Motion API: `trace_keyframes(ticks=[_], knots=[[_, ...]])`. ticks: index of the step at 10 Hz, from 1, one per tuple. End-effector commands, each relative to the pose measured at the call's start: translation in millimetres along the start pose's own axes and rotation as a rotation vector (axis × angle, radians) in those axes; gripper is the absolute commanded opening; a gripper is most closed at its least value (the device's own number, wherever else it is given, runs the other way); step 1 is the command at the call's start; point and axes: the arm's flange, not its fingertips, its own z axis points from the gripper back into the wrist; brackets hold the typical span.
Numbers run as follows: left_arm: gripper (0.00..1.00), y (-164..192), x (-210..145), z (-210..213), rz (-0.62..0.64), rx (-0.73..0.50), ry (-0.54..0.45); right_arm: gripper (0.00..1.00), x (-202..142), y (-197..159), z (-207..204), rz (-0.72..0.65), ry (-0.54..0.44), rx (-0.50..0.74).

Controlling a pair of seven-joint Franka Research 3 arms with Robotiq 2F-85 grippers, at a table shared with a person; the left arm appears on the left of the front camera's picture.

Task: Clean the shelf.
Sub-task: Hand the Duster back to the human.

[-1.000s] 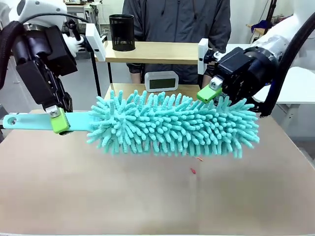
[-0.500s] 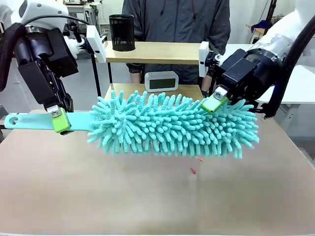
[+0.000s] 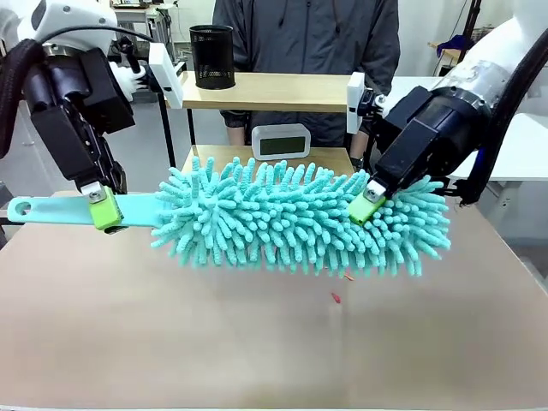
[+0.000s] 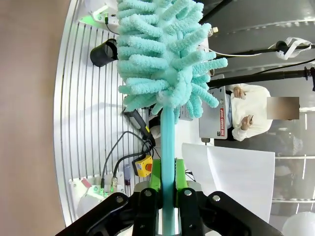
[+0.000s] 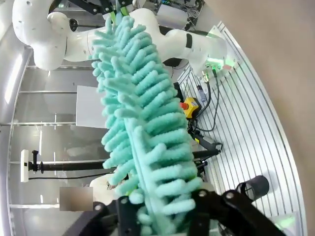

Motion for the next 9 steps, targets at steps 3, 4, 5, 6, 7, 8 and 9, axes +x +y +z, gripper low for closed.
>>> trace_keyframes(ticks=[3,4,5,6,7,8,9], knots=[[0.12,-0.9,1.3,1.5,0.011,-0.015,-0.028,0.0,-2.6,-4.3,1.2,0.024,0.017,-0.016],[0.12,-0.4,1.6,1.6,0.007,-0.014,-0.028,0.0,-2.5,-3.7,1.8,0.027,0.016,-0.013],[0.12,0.7,1.5,2.6,0.015,-0.012,-0.036,0.0,-2.2,-4.2,2.5,0.025,0.015,-0.016],[0.12,0.1,1.2,2.8,0.02,-0.006,-0.036,0.0,-2.5,-4.4,2.6,0.025,0.018,-0.018],[0.69,-0.8,-1.0,5.7,0.007,0.001,-0.04,0.0,-3.0,-4.5,3.6,0.025,0.016,-0.021],[0.69,-4.8,-7.1,14.1,0.01,0.021,-0.109,0.0,-5.4,-1.7,7.4,0.031,0.007,-0.02],[1.0,-13.4,-20.5,27.9,-0.003,0.057,-0.187,0.0,-9.3,3.7,15.4,0.039,-0.008,-0.023]])
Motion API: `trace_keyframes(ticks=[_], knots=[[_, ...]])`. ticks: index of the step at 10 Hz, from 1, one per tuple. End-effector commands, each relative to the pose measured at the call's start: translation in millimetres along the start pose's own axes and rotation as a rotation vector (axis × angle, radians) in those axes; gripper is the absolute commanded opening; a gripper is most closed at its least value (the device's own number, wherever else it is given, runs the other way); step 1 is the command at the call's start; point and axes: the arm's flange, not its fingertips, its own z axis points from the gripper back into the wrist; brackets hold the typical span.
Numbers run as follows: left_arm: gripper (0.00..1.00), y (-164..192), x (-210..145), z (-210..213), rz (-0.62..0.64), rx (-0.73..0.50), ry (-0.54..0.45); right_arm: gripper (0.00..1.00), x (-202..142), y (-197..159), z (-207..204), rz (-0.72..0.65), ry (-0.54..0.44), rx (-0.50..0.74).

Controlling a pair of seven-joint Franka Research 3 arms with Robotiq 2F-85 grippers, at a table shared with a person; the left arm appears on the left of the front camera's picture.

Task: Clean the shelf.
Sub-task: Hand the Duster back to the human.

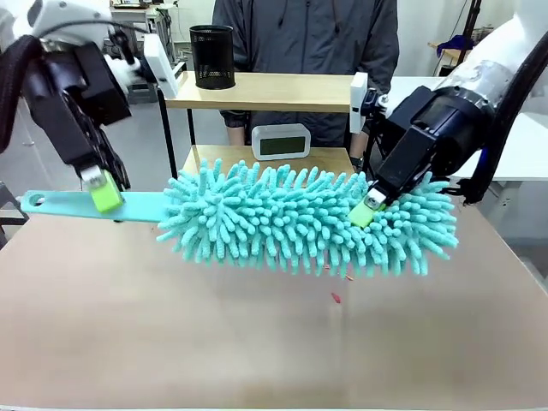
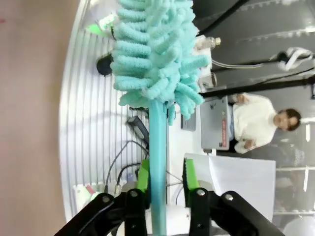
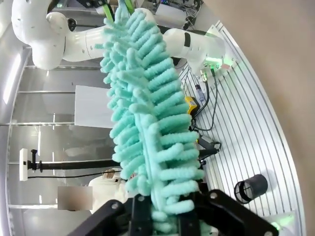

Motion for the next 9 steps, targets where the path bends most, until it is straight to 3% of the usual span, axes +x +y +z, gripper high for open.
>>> trace_keyframes(ticks=[1,2,3,5,6,7,8,9], knots=[[0.71,-23.4,-31.3,29.4,-0.025,0.056,-0.2,0.0,-12.4,9.5,21.6,0.044,-0.03,-0.018],[1.0,-36.5,-62.8,52.3,-0.015,0.138,-0.356,0.0,-24.5,18.8,40.8,0.052,-0.077,-0.016],[1.0,-46.6,-97.5,73.1,-0.014,0.206,-0.559,0.0,-42.1,30.6,62.7,0.06,-0.139,-0.016],[1.0,-52.7,-173.6,108.0,0.001,0.346,-1.132,0.0,-101.1,73.0,118.2,0.108,-0.32,-0.021],[1.0,-43.1,-206.5,117.8,0.07,0.459,-1.385,0.0,-145.1,97.9,152.3,0.166,-0.549,-0.051],[1.0,-22.9,-220.6,121.8,0.126,0.46,-1.486,0.0,-183.3,106.7,177.4,0.221,-0.802,-0.068],[1.0,2.6,-223.8,122.3,0.167,0.409,-1.521,0.0,-214.4,98.2,194.9,0.21,-1.023,-0.081],[1.0,29.4,-223.2,123.3,0.202,0.38,-1.561,0.0,-234.3,75.7,205.3,0.106,-1.228,-0.125]])
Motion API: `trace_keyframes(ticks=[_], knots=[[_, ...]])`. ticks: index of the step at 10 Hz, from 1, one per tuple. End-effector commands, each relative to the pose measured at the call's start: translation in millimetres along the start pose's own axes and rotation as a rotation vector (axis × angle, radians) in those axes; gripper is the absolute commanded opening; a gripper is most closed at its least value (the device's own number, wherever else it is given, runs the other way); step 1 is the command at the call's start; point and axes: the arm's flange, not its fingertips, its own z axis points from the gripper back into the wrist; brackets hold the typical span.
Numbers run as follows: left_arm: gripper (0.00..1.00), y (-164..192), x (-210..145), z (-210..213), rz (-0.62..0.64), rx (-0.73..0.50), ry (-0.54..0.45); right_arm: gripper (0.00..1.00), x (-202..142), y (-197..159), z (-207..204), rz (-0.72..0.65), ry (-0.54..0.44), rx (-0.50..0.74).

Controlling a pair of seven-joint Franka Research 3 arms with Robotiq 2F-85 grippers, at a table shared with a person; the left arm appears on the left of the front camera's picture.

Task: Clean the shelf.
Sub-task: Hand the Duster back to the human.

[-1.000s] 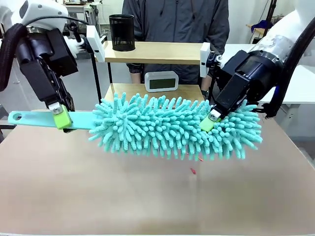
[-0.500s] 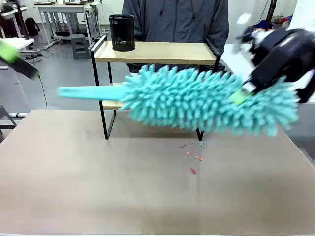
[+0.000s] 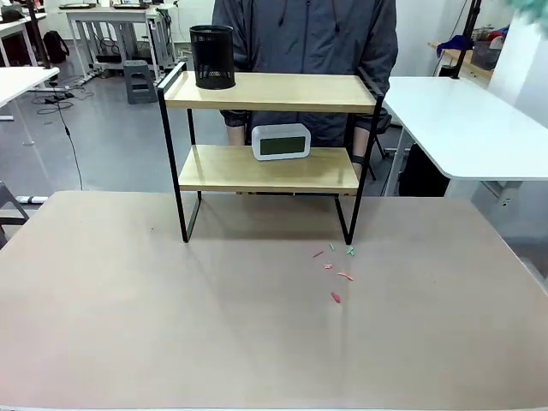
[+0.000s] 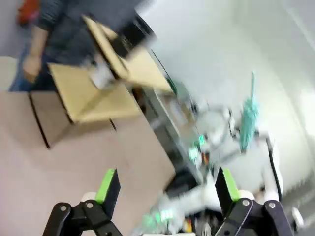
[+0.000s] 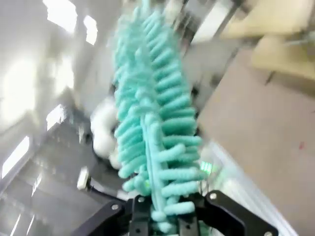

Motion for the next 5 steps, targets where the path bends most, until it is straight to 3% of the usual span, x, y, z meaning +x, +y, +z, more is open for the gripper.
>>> trace_keyframes(ticks=[1,2,3,5], knots=[[1.0,23.9,-2.5,-61.9,0.037,0.002,-0.208,0.0,-10.0,-64.9,-0.3,-0.132,-0.458,-0.194],[1.0,33.4,-1.8,-76.3,0.073,-0.025,-0.132,0.0,-14.2,-97.2,-0.8,-0.232,-0.467,-0.249],[1.0,26.4,-6.0,-18.4,0.066,0.034,-0.12,0.0,-16.1,-123.6,-5.8,-0.31,-0.463,-0.267],[1.0,26.4,-6.0,-18.4,0.066,0.034,-0.12,0.0,-17.0,-176.6,-11.3,-0.484,-0.448,-0.336]])
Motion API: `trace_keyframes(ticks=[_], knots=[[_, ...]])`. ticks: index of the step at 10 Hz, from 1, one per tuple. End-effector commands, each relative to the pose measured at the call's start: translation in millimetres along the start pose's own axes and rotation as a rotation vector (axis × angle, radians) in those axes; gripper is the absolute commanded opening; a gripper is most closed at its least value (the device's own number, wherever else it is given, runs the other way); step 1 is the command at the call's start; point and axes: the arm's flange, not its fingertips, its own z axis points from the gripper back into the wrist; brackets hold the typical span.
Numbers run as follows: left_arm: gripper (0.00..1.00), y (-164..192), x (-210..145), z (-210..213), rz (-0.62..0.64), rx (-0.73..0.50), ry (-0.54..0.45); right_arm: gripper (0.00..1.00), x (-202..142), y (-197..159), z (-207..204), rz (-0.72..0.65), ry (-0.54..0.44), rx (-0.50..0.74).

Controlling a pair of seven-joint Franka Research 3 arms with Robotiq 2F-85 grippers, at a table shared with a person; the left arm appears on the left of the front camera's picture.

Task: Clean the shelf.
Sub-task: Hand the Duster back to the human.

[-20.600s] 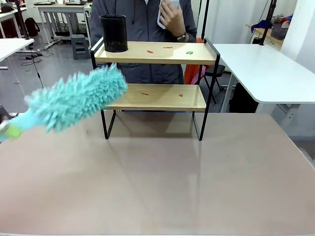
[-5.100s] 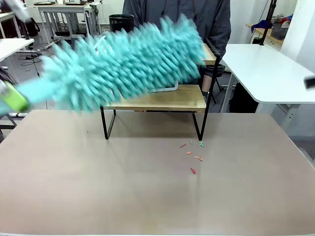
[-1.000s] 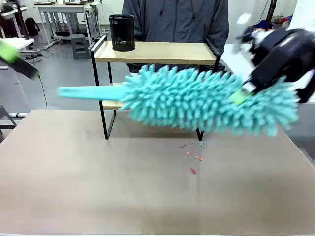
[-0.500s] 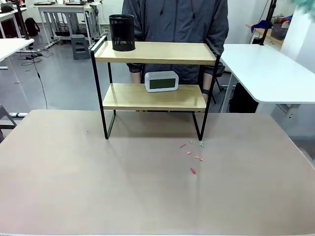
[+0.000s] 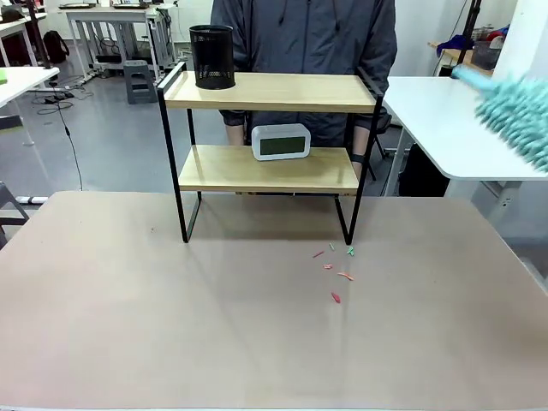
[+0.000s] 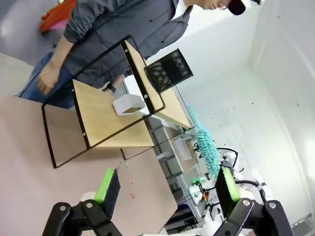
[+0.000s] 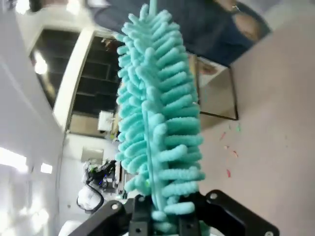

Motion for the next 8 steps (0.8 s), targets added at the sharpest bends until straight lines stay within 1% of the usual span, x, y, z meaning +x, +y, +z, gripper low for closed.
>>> trace_keyframes(ticks=[1,2,8], knots=[[1.0,-7.7,2.7,13.7,-0.013,-0.01,0.017,0.0,7.1,-6.8,-28.9,-0.128,0.001,-0.024],[1.0,-7.7,2.7,13.7,-0.013,-0.01,0.017,0.0,0.0,0.0,0.0,0.0,0.0,0.0],[1.0,-7.7,2.7,13.7,-0.013,-0.01,0.017,0.0,0.0,0.0,0.0,0.0,0.0,0.0]])
